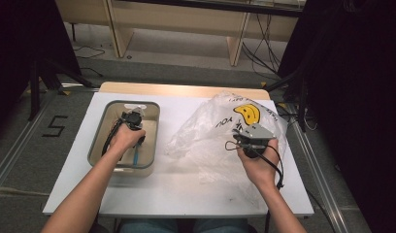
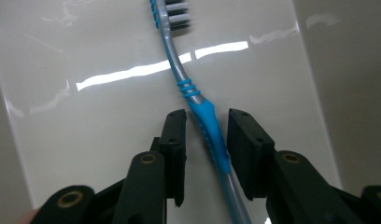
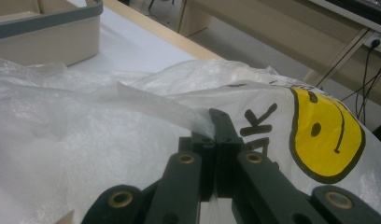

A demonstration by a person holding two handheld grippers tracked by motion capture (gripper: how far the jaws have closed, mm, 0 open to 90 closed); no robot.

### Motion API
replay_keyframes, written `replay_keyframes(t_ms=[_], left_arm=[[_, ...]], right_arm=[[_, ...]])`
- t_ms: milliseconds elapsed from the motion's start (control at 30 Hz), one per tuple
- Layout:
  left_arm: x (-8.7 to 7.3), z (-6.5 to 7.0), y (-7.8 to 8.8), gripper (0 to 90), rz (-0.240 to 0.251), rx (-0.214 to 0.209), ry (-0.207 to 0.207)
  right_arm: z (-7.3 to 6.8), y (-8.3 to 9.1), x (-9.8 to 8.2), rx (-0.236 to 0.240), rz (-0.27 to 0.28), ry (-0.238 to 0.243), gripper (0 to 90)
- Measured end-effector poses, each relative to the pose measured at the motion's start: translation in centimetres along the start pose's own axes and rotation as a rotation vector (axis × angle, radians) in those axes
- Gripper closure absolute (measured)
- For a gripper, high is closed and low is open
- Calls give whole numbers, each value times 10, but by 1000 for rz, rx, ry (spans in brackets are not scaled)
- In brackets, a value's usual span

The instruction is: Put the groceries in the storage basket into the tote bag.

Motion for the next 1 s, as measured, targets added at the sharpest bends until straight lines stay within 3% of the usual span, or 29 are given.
replay_keyframes(t_ms=[667,1000], left_arm=[[1,-6,0,792,-45,12,5],[-1,-8,0,803,-52,35,-22]], right_arm=[[0,1,0,1,1,0,900],[0,0,0,1,1,1,900]])
Point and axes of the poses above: each handheld gripper's, and its own axes: y roughly backward along the jaws, x roughly out of its top, z roughly to its right, the point moved 10 cm from there along -y, roughly forward along the jaws, and after that the axes turned 15 degrees about -z, right-handed, at the moved point
